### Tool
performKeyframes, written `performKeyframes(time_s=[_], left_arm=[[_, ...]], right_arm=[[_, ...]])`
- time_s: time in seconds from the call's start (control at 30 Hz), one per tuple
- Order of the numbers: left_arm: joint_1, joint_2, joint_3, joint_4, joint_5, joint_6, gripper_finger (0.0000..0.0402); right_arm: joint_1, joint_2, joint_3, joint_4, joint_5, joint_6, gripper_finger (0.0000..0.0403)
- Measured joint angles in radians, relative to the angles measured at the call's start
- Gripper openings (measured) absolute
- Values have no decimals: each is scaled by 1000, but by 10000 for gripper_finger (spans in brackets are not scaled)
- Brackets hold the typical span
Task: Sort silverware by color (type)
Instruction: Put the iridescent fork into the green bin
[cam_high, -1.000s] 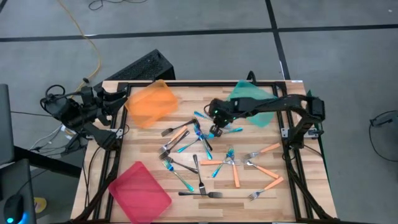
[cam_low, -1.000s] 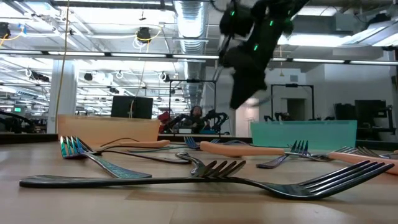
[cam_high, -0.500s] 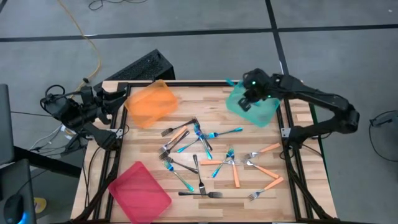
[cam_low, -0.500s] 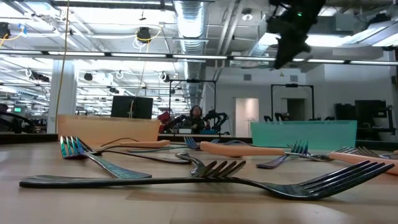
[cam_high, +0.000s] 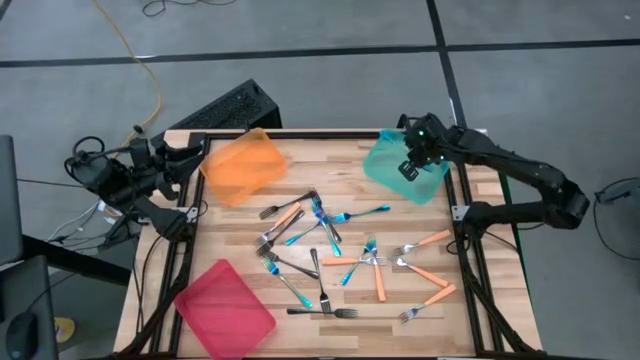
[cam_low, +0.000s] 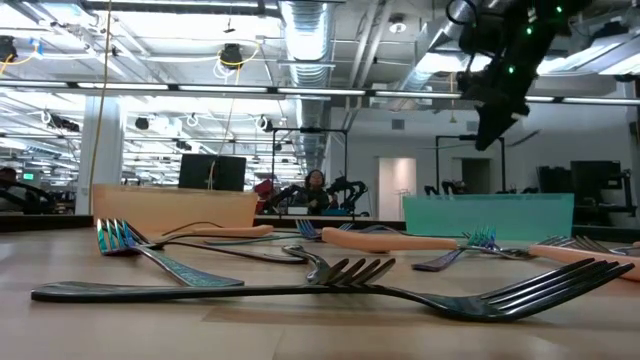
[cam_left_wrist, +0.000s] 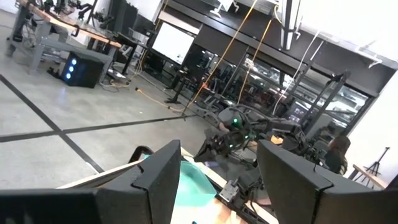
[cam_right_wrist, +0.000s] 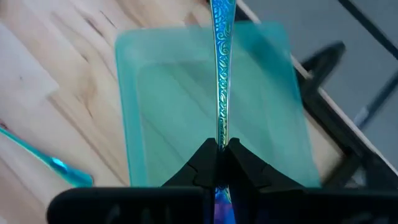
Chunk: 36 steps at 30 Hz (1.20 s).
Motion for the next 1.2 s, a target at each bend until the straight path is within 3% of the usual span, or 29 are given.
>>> performKeyframes(time_s=[0.33, 0.83, 1.2], left_arm=[[0, 0, 0, -49, -50, -71, 197], [0, 0, -1, -79, -67, -125, 197], [0, 0, -1, -79, -78, -127, 197]], right_arm=[[-123, 49, -170, 194, -162, -156, 46], [-223, 143, -313, 334, -250, -204, 46], [-224, 250, -334, 393, -242, -216, 62]])
